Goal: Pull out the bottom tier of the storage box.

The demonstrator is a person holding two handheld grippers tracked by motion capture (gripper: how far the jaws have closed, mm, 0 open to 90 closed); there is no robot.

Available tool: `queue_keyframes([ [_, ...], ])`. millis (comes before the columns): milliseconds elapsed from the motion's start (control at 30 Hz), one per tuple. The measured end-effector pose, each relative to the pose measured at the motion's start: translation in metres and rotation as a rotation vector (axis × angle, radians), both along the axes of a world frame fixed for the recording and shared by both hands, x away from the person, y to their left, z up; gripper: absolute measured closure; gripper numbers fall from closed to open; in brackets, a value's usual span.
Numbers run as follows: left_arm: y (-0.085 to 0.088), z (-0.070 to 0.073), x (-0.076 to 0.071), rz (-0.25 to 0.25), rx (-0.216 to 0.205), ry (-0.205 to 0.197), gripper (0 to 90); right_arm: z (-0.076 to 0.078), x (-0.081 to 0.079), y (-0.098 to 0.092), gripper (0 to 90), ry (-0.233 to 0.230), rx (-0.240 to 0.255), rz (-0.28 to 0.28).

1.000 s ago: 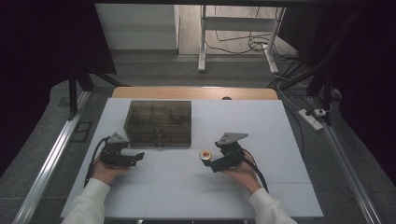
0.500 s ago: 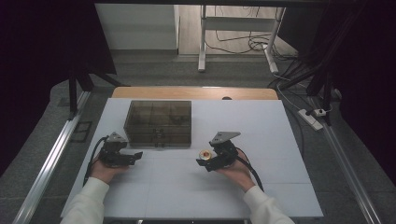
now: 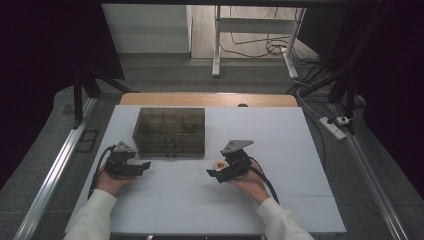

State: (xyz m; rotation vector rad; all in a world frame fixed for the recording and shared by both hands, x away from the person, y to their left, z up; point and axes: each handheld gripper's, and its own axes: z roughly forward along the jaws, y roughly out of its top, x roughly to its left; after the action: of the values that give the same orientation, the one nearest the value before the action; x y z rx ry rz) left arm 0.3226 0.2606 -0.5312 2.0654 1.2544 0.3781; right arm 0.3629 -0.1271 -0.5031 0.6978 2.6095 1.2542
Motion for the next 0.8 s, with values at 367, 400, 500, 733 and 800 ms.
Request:
queue_keyframes([
  [367, 0.002, 0.000, 0.001, 0.024, 0.019, -0.042, 47.4, -0.002, 0.003, 0.009, 8.8, 0.001, -0.006, 0.005],
  [400, 0.002, 0.001, 0.001, 0.028, 0.020, -0.044, 47.6, -0.003, 0.003, 0.010, 8.8, 0.001, -0.008, 0.005],
  [500, 0.005, 0.001, 0.001, 0.047, 0.024, -0.044, 46.9, -0.003, 0.004, 0.012, 8.8, 0.005, -0.006, 0.008],
  [733, 0.008, -0.003, 0.006, 0.063, 0.036, -0.044, 52.3, -0.003, 0.006, 0.016, 13.8, -0.002, 0.003, 0.015],
  [800, 0.007, -0.005, 0.008, 0.062, 0.040, -0.041, 56.8, -0.003, 0.007, 0.017, 14.3, 0.001, 0.003, 0.016],
])
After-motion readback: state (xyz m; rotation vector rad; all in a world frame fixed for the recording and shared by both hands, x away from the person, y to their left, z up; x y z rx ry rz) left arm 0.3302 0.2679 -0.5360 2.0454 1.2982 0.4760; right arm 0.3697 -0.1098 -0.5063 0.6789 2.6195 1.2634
